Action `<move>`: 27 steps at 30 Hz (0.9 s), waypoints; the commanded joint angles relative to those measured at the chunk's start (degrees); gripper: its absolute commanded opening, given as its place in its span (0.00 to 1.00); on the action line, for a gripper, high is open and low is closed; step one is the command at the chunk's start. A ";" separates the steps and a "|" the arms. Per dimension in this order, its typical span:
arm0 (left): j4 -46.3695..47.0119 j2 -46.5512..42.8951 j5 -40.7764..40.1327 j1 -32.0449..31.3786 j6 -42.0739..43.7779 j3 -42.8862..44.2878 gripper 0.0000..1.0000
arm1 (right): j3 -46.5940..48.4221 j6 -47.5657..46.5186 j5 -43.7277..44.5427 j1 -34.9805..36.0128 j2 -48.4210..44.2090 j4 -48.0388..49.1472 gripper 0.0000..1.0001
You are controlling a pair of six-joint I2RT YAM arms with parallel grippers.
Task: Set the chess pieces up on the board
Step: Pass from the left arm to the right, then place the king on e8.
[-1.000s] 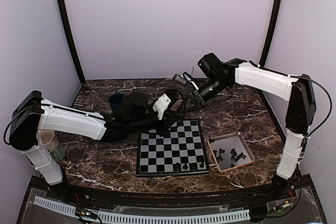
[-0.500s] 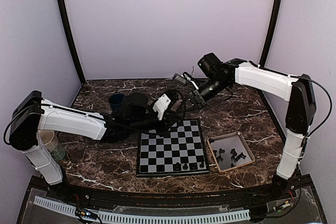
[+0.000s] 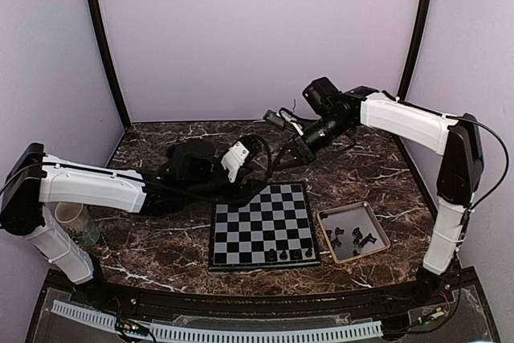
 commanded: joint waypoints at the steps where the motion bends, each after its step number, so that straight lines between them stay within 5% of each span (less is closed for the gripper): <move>1: -8.68 -8.31 -4.33 3.11 1.33 -1.29 0.60 | 1.97 -3.73 7.17 0.54 -2.05 -1.23 0.09; 16: -15.79 -8.29 -1.71 27.36 -4.67 1.90 0.67 | -3.53 -15.02 26.75 15.70 -3.62 -1.03 0.09; 27: -15.01 -8.68 5.70 29.20 -3.46 1.71 0.66 | -2.98 -18.35 32.12 25.62 4.43 -3.33 0.09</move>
